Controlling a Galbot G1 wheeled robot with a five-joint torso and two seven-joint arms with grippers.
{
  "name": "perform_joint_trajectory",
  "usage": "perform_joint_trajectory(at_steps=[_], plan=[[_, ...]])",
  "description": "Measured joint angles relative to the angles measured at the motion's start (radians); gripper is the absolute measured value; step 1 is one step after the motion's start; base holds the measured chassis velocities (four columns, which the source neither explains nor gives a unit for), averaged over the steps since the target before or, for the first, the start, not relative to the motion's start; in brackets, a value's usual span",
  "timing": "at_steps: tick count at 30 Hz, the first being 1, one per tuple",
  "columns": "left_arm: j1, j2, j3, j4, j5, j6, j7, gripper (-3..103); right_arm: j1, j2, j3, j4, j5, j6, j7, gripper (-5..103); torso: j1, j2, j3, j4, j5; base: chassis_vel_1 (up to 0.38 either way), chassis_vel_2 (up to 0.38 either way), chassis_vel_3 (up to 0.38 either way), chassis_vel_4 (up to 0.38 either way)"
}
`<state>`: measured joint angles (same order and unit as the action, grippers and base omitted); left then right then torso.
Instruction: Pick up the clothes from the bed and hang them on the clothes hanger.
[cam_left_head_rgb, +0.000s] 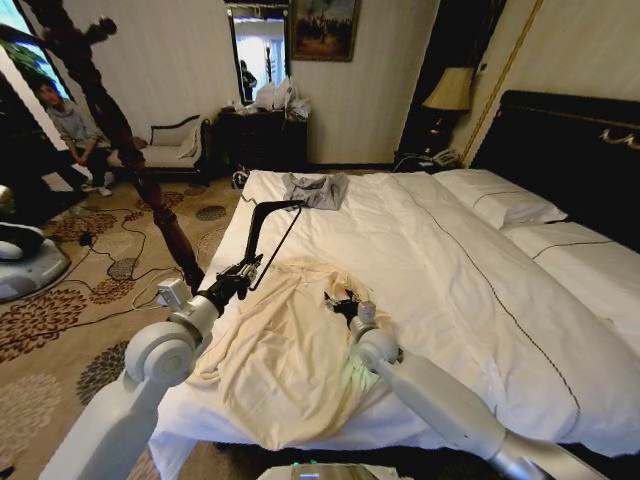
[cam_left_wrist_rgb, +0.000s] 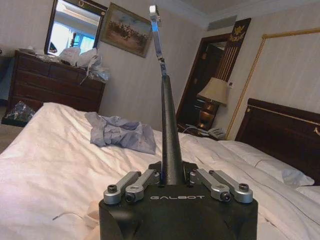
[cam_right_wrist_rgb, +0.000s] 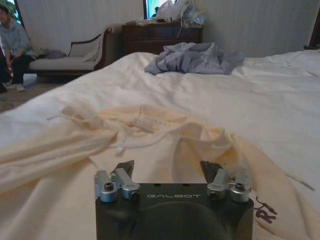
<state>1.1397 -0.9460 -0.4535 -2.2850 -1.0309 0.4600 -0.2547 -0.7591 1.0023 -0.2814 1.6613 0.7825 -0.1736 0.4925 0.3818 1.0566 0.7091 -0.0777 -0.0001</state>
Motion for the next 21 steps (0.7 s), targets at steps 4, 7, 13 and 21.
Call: perform_joint_trajectory(at_steps=[4, 7, 13, 21], plan=[[0.002, -0.005, -0.001, 0.000, 0.002, 0.000, 0.000, 20, 0.019, 0.016, -0.018, -0.044, -0.018, 0.004, 0.004, 65, 0.000, 0.000, 0.000, -0.0001, 0.0000, 0.000, 0.000, 0.000, 0.000], [0.003, -0.010, -0.001, -0.001, 0.002, 0.000, 0.000, 20, 0.035, 0.031, -0.028, -0.080, -0.049, 0.011, 0.013, 48, 0.000, 0.000, 0.000, 0.0000, 0.0001, 0.000, 0.000, 0.000, 0.000], [0.005, -0.018, -0.002, -0.003, 0.001, 0.000, 0.000, 20, 0.045, 0.039, -0.032, -0.106, -0.086, 0.020, 0.026, 32, 0.000, 0.000, 0.000, 0.0000, 0.0001, 0.000, 0.000, 0.000, 0.000], [0.006, -0.038, 0.004, -0.007, -0.005, -0.008, -0.002, 20, 0.047, 0.028, -0.015, -0.103, -0.081, 0.021, 0.039, 2, 0.000, 0.000, 0.000, -0.0001, 0.0001, 0.000, 0.000, 0.000, 0.000]])
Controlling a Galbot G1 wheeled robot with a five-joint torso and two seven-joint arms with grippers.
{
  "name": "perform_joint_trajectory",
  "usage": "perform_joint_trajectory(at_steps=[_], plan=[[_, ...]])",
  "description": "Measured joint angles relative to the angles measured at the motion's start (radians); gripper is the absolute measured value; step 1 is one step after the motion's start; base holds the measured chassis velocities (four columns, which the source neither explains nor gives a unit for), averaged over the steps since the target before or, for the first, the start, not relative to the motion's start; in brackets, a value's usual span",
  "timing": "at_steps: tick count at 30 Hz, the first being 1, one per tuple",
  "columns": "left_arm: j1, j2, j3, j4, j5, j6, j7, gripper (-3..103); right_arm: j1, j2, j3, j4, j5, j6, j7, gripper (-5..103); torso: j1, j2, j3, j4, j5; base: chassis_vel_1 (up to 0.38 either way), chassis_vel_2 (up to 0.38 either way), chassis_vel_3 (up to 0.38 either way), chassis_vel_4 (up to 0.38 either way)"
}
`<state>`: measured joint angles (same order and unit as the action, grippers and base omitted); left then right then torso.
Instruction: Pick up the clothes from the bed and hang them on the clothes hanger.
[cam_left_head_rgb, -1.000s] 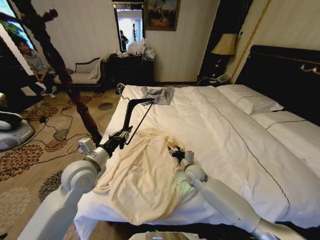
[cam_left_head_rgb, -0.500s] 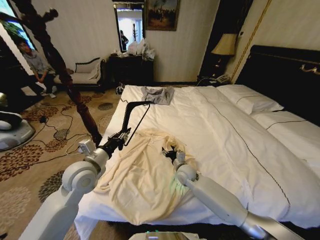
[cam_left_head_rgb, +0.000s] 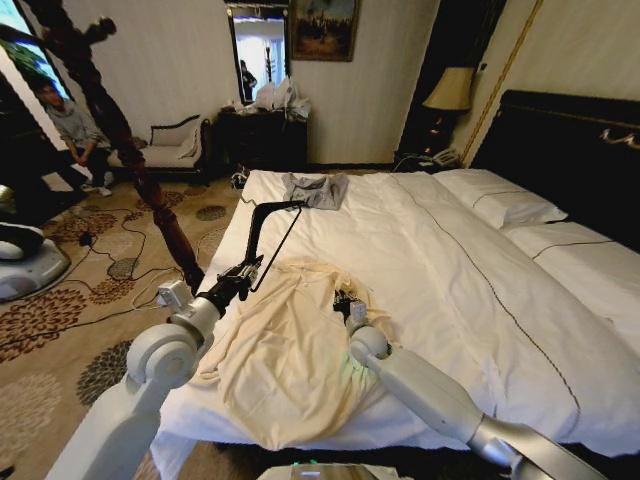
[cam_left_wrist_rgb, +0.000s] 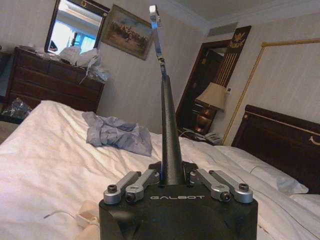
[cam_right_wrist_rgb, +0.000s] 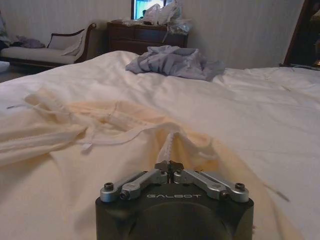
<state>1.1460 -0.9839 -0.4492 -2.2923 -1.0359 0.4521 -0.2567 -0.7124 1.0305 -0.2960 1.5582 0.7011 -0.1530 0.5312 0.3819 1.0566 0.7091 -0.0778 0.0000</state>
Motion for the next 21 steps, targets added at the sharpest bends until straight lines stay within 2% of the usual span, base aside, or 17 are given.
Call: perform_joint_trajectory(at_steps=[2, 7, 10, 11, 13, 14, 17, 21], plan=[[0.003, 0.000, 0.000, 0.000, -0.001, -0.002, 0.001, 20, 0.000, -0.007, 0.007, 0.007, 0.009, 0.001, -0.009, 1, 0.000, 0.000, 0.000, -0.0001, 0.0001, 0.000, 0.000, 0.000, 0.000], [0.041, 0.004, 0.002, -0.007, -0.022, -0.019, 0.007, 20, 0.019, -0.048, 0.054, 0.031, 0.080, 0.016, -0.086, 0, 0.000, 0.000, 0.000, -0.0001, 0.0002, 0.000, 0.000, 0.000, 0.000], [0.135, 0.022, 0.021, -0.011, -0.034, -0.053, 0.024, 20, 0.050, -0.085, 0.097, 0.033, 0.130, 0.017, -0.160, 0, 0.000, 0.000, 0.000, 0.0000, 0.0002, 0.000, 0.000, 0.000, 0.000], [0.135, 0.022, 0.021, -0.011, -0.034, -0.053, 0.024, 20, 0.050, -0.085, 0.097, 0.033, 0.130, 0.017, -0.160, 0, 0.000, 0.000, 0.000, 0.0000, 0.0002, 0.000, 0.000, 0.000, 0.000], [0.220, 0.030, 0.036, -0.023, -0.037, -0.075, 0.073, 20, 0.066, -0.109, 0.130, 0.038, 0.177, 0.021, -0.203, 0, 0.000, 0.000, 0.000, 0.0003, 0.0000, 0.000, 0.000, 0.000, 0.000], [0.220, 0.030, 0.036, -0.023, -0.037, -0.075, 0.073, 20, 0.066, -0.109, 0.130, 0.038, 0.177, 0.021, -0.203, 0, 0.000, 0.000, 0.000, 0.0003, 0.0000, 0.000, 0.000, 0.000, 0.000], [0.298, 0.044, 0.070, -0.031, -0.013, -0.099, 0.160, 20, 0.081, -0.128, 0.168, 0.045, 0.225, 0.050, -0.263, 0, 0.000, 0.000, 0.000, 0.0000, 0.0001, 0.000, 0.000, 0.000, 0.000], [0.339, 0.053, 0.105, -0.032, -0.004, -0.103, 0.192, 20, 0.088, -0.135, 0.188, 0.045, 0.236, 0.076, -0.298, 0, 0.000, 0.000, 0.000, 0.0001, 0.0002, 0.000, 0.000, 0.000, 0.000]])
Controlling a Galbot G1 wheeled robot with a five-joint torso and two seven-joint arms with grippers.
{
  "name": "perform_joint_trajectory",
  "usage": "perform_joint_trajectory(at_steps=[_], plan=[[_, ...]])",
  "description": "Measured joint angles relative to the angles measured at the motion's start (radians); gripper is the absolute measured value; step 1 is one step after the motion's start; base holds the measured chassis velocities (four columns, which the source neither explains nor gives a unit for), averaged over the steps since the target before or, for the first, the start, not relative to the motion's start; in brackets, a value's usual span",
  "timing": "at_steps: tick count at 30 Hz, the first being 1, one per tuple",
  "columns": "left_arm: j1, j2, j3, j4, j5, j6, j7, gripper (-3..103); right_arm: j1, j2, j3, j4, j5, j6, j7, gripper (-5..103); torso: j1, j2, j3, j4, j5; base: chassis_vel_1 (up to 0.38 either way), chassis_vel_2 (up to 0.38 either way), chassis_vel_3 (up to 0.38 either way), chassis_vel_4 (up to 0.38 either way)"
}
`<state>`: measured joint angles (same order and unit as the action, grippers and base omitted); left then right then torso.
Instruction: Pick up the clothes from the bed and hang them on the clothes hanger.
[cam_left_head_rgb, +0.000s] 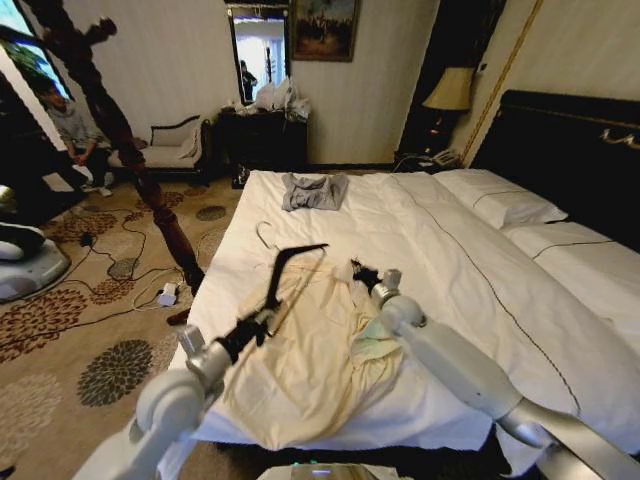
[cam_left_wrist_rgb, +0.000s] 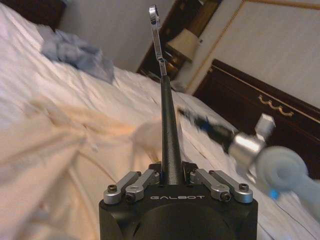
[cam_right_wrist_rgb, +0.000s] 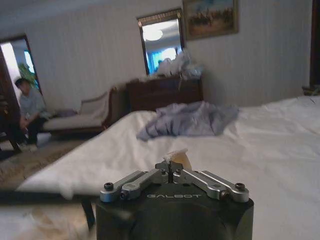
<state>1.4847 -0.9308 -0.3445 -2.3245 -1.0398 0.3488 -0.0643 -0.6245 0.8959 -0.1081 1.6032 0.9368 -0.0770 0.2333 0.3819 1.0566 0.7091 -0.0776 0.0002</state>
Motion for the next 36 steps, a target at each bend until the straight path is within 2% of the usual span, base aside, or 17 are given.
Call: perform_joint_trajectory(at_steps=[9, 16, 23, 25, 36], plan=[[0.032, -0.018, 0.045, 0.028, 0.023, -0.001, 0.008, 20, -0.008, -0.009, 0.049, 0.044, 0.004, 0.069, -0.067, 0, 0.000, 0.000, 0.000, -0.0001, 0.0000, 0.000, 0.000, 0.000, 0.000], [0.000, -0.053, 0.067, 0.065, 0.008, 0.001, 0.020, 20, -0.022, -0.025, 0.079, 0.139, 0.039, 0.115, -0.092, 0, 0.000, 0.000, 0.000, 0.0001, -0.0002, 0.000, 0.000, 0.000, 0.000], [-0.074, -0.081, 0.119, 0.125, 0.005, 0.005, 0.038, 20, -0.067, -0.051, 0.122, 0.255, 0.079, 0.140, -0.121, 0, 0.000, 0.000, 0.000, 0.0000, -0.0002, 0.000, 0.000, 0.000, 0.000], [-0.133, -0.106, 0.144, 0.158, 0.007, 0.008, 0.051, 20, -0.113, -0.062, 0.144, 0.313, 0.087, 0.152, -0.132, 0, 0.000, 0.000, 0.000, 0.0000, -0.0001, 0.000, 0.000, 0.000, 0.000], [-0.298, -0.142, 0.184, 0.221, 0.009, 0.025, 0.067, 20, -0.299, -0.108, 0.203, 0.528, 0.078, 0.171, -0.189, 0, 0.000, 0.000, 0.000, 0.0000, 0.0000, 0.000, 0.000, 0.000, 0.000]])
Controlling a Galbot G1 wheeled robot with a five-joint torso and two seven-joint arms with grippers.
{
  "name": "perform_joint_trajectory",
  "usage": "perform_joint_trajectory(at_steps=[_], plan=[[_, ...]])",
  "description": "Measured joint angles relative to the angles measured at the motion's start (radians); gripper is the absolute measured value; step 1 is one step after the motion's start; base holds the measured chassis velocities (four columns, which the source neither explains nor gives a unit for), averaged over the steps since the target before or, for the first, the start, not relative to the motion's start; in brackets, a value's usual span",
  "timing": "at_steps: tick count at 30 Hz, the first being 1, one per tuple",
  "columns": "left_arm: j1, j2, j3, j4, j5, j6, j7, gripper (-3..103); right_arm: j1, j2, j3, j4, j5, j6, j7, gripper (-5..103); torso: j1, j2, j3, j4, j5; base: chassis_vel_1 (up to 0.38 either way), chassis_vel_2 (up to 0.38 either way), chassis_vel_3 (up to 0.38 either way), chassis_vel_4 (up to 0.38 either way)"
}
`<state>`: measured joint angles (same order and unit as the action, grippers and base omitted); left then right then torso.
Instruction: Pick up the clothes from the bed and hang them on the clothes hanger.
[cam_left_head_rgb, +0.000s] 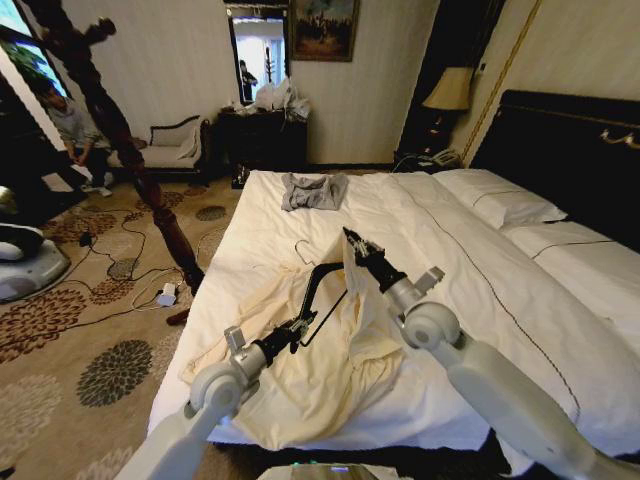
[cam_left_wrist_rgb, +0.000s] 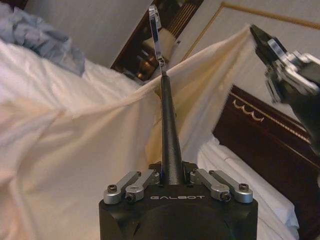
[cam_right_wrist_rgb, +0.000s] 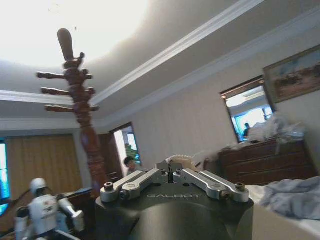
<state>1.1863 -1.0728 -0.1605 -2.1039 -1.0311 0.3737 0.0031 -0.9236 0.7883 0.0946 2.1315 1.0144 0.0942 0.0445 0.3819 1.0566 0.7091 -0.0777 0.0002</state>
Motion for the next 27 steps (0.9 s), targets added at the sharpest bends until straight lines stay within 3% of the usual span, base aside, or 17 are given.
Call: perform_joint_trajectory(at_steps=[6, 13, 21, 23, 25, 27], plan=[[-0.051, -0.008, -0.016, 0.000, -0.014, 0.003, -0.002, 20, -0.076, -0.020, 0.027, 0.066, -0.018, 0.017, -0.054, 0, 0.000, 0.000, 0.000, -0.0001, -0.0001, 0.000, 0.000, 0.000, 0.000], [-0.072, 0.018, -0.036, -0.017, -0.021, 0.004, -0.004, 20, -0.199, -0.056, 0.064, 0.119, -0.062, 0.039, -0.204, 0, 0.000, 0.000, 0.000, 0.0000, -0.0002, 0.000, 0.000, 0.000, 0.000], [-0.090, 0.033, -0.041, -0.040, -0.027, 0.005, -0.008, 20, -0.280, -0.061, 0.059, 0.134, -0.145, 0.046, -0.244, -3, 0.000, 0.000, 0.000, -0.0001, -0.0003, 0.000, 0.000, 0.000, 0.000], [-0.090, 0.044, -0.041, -0.062, -0.024, 0.007, -0.008, 20, -0.299, -0.056, 0.063, 0.124, -0.198, 0.053, -0.242, 4, 0.000, 0.000, 0.000, 0.0000, -0.0002, 0.000, 0.000, 0.000, 0.000], [-0.088, 0.053, -0.041, -0.078, -0.020, 0.008, -0.008, 20, -0.309, -0.055, 0.069, 0.117, -0.217, 0.056, -0.241, 4, 0.000, 0.000, 0.000, -0.0001, -0.0001, 0.000, 0.000, 0.000, 0.000], [-0.081, 0.086, -0.051, -0.116, -0.006, 0.009, -0.003, 20, -0.334, -0.056, 0.100, 0.111, -0.218, 0.060, -0.239, 15, 0.000, 0.000, 0.000, -0.0001, -0.0002, 0.000, 0.000, 0.000, 0.000]])
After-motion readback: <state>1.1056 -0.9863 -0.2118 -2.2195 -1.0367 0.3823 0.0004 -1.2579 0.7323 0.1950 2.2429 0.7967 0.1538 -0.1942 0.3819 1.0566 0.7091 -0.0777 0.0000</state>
